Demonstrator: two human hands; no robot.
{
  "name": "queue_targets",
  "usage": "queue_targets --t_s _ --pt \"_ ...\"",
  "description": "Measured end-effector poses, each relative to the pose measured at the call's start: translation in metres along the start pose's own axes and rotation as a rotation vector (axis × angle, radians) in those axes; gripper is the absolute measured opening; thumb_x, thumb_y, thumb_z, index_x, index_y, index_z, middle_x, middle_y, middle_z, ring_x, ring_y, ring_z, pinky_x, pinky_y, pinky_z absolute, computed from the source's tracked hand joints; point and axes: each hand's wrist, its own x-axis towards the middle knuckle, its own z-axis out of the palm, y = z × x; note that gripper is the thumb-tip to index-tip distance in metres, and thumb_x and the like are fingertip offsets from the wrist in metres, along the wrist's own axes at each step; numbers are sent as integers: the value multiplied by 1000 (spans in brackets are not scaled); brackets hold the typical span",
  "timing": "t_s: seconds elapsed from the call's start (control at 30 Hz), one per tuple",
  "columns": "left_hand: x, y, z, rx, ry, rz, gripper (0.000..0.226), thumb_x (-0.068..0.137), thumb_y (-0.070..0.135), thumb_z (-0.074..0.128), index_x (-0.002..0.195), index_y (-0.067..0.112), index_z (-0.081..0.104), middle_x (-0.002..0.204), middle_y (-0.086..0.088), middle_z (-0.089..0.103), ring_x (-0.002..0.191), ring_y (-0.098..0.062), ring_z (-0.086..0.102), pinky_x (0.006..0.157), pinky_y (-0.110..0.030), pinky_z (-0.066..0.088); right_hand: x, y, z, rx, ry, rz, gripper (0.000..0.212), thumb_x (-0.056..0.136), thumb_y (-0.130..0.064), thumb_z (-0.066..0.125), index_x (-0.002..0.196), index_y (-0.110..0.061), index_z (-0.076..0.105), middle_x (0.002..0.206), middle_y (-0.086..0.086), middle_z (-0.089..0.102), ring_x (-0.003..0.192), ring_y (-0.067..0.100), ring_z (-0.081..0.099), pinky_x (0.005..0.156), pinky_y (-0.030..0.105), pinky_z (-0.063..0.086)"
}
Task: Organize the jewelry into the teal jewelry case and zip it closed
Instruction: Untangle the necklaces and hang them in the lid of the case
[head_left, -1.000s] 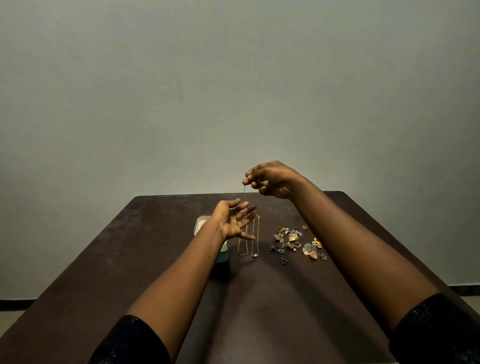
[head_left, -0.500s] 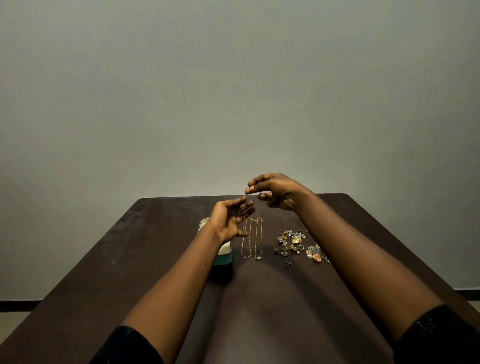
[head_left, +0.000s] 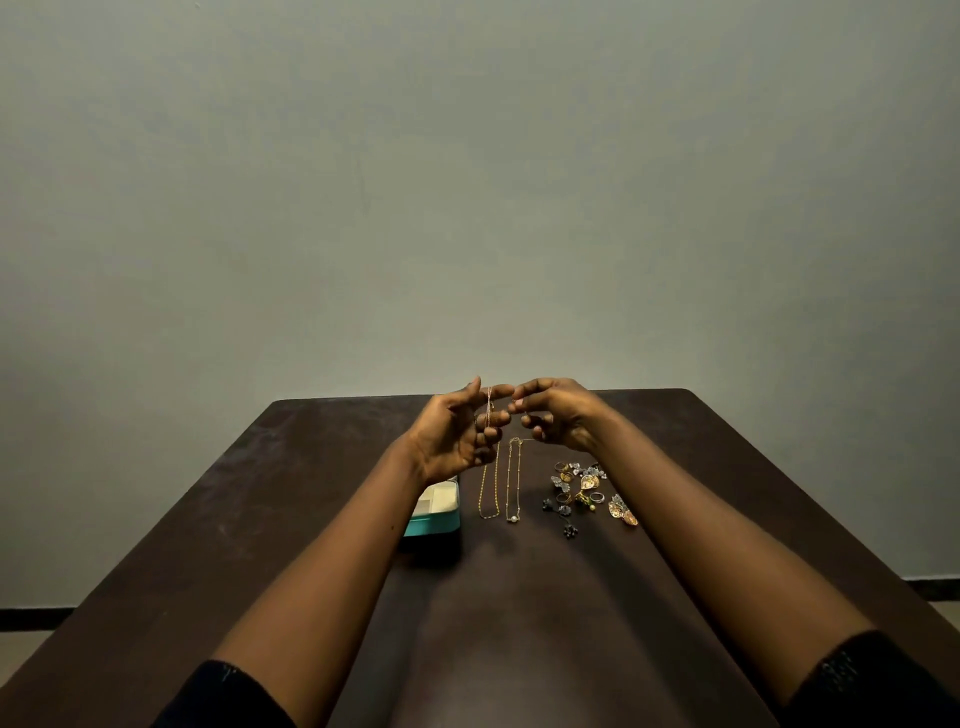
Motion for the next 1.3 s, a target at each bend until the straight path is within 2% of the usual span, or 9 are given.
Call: queue_targets --t_s 0.17,0.3,0.47,0.57,0.67,0.8,0.93,1.17,1.3 --pt "0 2 -2 37 -96 -50 45 97 52 26 118 27 56 83 -10 70 57 -12 62 54 -23 43 1 11 3 -5 -57 35 18 91 1 49 85 -11 60 79 6 61 66 16 59 58 30 51" --pt "-1 1 -1 -11 -173 -109 46 96 54 24 121 32 55 90 -14 72 68 -18 70 58 -25 53 0 13 8 -23 -105 39 24 91 4 42 86 -10 61 77 8 60 60 15 59 63 32 52" --pt "0 1 -5 -28 -260 -160 53 93 60 19 127 33 51 99 -18 71 76 -20 72 64 -27 54 -3 14 11 218 -198 52 31 84 9 33 82 -9 57 70 6 61 54 12 61 50 25 51" --pt "-1 1 -8 -15 -274 -183 59 90 66 16 128 35 49 99 -16 72 80 -21 71 65 -28 55 -5 15 9 303 -241 66 24 86 4 41 77 -10 58 76 6 60 58 13 63 48 23 51" --pt "-1 1 -9 -10 -280 -211 61 87 68 17 128 36 49 98 -13 72 84 -23 70 71 -30 52 -2 17 6 252 -247 30 21 88 3 50 76 -10 62 74 4 62 62 12 65 52 25 54" --pt "1 0 -14 -29 -237 -178 59 87 67 22 126 35 53 93 -9 74 90 -22 69 78 -33 46 6 20 3 234 -227 71 15 88 -3 52 82 -10 64 85 5 57 75 16 57 83 38 52" --pt "1 1 -22 -68 -186 -129 57 85 60 34 122 25 59 92 -9 74 90 -19 69 85 -34 41 3 19 0 311 -149 109 18 90 -7 48 74 -9 57 75 3 51 66 12 51 62 27 53" --pt "0 -5 -23 -132 10 14 36 94 37 40 85 12 65 89 -7 71 93 -21 66 82 -29 41 7 26 -3 363 -75 94 17 88 -6 49 73 -7 58 69 2 48 58 9 47 70 31 52" --pt "7 -8 -23 -214 195 67 29 97 24 40 77 13 58 69 -1 66 67 -15 69 75 -25 47 8 29 0 266 -81 84 15 87 -7 54 73 -10 60 72 2 53 64 11 51 72 32 50"
